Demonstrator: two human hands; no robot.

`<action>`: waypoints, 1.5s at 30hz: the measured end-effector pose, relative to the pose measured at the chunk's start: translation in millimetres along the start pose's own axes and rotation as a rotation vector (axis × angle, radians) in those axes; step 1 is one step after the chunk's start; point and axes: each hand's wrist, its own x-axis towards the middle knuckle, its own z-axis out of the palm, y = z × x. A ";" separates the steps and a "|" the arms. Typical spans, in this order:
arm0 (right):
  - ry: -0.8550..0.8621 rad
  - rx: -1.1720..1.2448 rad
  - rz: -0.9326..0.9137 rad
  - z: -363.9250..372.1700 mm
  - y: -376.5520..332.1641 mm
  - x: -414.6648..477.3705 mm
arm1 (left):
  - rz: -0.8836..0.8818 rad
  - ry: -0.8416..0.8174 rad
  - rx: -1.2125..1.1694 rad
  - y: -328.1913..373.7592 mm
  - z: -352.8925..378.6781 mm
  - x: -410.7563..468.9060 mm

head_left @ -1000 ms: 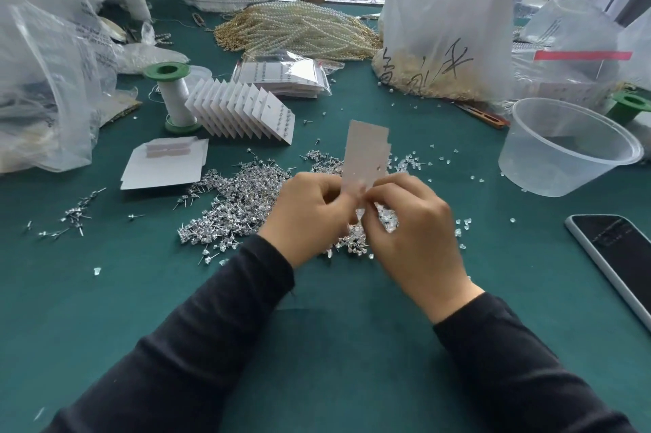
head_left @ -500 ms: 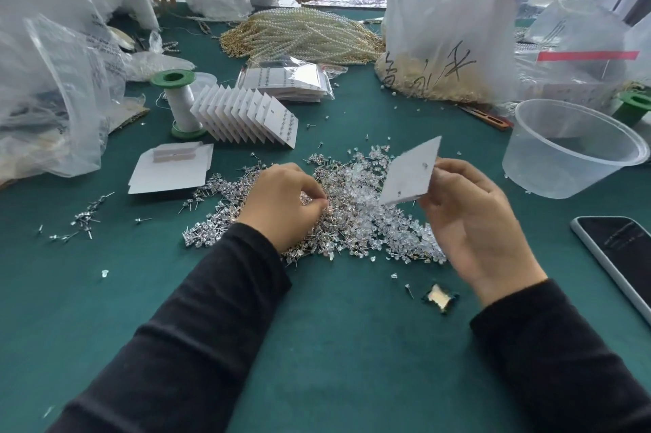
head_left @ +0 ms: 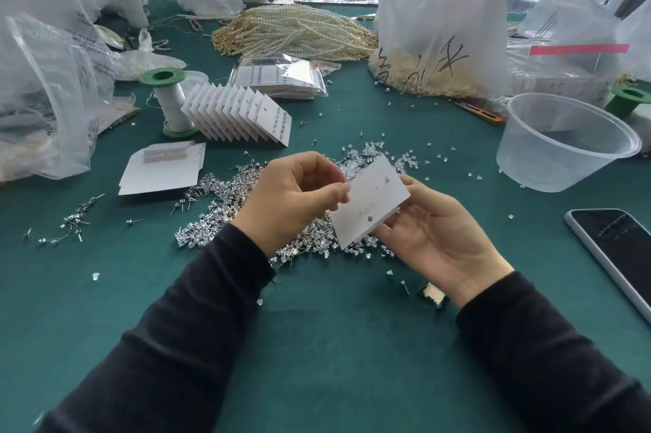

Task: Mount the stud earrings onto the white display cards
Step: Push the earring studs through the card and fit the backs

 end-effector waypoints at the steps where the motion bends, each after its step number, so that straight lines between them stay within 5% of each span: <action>1: -0.007 -0.009 0.004 0.1 0.4 0.3 | 0.005 0.006 -0.015 0.6 0.5 -0.5; 26: -0.011 -0.083 0.028 10.8 7.6 -0.6 | 0.307 0.227 0.323 2.2 24.3 -8.8; 33: 0.021 -0.014 0.005 10.8 8.2 -0.6 | 0.320 0.157 0.321 5.9 27.3 -11.4; 37: 0.092 -0.028 -0.043 10.3 8.0 0.3 | 0.371 0.052 0.526 5.0 29.1 -12.9; 45: 0.161 -0.083 -0.196 13.9 9.7 0.2 | 0.465 0.155 0.695 -2.2 28.9 -12.4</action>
